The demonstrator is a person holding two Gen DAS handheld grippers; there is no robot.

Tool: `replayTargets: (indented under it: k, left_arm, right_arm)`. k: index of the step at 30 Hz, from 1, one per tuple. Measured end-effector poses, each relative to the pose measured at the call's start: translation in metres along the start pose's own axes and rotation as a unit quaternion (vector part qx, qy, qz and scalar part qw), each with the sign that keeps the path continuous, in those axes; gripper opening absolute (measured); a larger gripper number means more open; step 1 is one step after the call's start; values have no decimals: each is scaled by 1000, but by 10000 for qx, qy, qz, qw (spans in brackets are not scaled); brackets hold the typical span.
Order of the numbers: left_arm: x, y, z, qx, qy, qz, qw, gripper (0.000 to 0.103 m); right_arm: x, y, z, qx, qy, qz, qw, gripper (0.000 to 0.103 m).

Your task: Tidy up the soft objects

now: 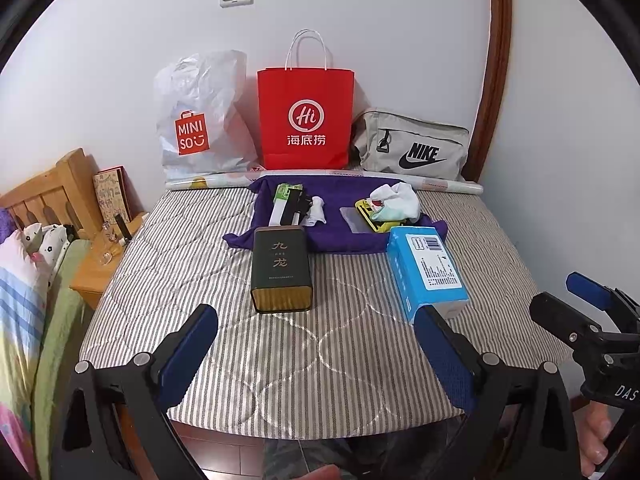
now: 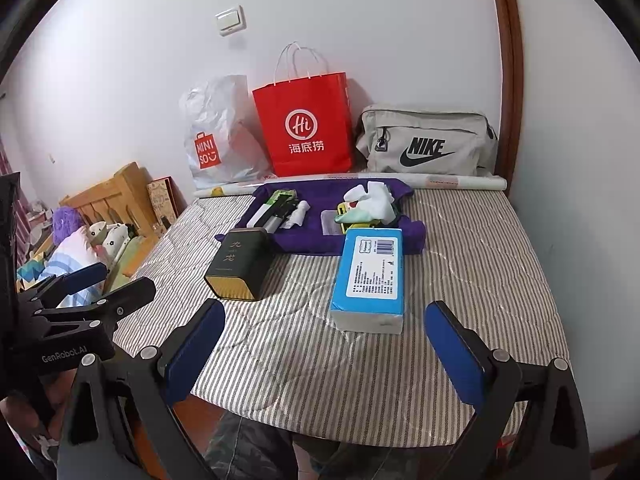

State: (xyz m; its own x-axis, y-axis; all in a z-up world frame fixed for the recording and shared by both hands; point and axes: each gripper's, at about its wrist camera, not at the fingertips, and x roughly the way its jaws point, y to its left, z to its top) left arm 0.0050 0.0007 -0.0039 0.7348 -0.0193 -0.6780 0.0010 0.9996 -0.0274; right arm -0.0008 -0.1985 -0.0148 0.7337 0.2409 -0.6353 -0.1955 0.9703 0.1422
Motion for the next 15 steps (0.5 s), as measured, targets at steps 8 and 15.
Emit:
replayTargets:
  k: [8,15]
  left_arm:
    - [-1,3,-1,-47,-4,30,10000,99]
    - [-4,6,-1,-40,-19,46,10000,99]
  right_arm:
    - [-2,1,-1,-16,-22,14,10000,99]
    - [-3,1,0,-37,-32,25,10000,99]
